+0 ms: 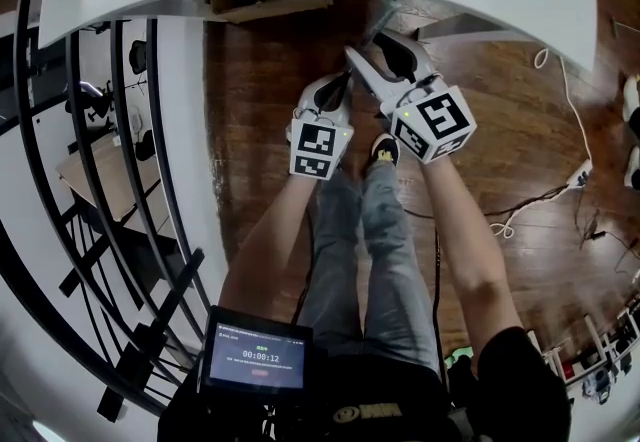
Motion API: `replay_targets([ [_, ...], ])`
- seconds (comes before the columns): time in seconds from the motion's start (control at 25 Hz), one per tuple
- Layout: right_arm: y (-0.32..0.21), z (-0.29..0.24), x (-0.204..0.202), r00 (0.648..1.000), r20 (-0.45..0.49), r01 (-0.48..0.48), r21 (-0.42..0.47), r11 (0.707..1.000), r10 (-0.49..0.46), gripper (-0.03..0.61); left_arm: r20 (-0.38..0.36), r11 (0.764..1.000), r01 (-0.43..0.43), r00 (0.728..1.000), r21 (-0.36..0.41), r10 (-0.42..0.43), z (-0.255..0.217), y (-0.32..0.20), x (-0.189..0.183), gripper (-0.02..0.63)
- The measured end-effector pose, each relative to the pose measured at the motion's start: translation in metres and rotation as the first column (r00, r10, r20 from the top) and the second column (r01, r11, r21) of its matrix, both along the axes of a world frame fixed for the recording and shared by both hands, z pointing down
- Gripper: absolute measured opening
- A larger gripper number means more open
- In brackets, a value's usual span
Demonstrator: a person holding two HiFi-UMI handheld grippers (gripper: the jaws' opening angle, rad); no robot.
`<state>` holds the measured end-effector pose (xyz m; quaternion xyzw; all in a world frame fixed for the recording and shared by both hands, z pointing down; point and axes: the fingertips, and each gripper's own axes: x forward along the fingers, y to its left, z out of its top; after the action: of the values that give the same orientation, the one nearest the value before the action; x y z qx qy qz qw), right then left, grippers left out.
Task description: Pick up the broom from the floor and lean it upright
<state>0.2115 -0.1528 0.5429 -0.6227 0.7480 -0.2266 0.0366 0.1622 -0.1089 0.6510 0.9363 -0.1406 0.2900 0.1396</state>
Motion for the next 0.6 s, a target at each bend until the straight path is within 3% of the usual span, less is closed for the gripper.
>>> replay_targets([
  [0.4,0.008,-0.001,0.015,0.999,-0.023,-0.035,0.015,0.999,0.035,0.198,0.018,1.000,0.014,1.000,-0.001,-0.014,0.004,-0.007,-0.006,0.011],
  [0.6,0.039,-0.036,0.022,0.998,-0.031,-0.054,0.033,0.998,0.055,0.198,-0.004,1.000,0.019,1.000,0.003,-0.019,-0.030,-0.004,-0.027,0.011],
])
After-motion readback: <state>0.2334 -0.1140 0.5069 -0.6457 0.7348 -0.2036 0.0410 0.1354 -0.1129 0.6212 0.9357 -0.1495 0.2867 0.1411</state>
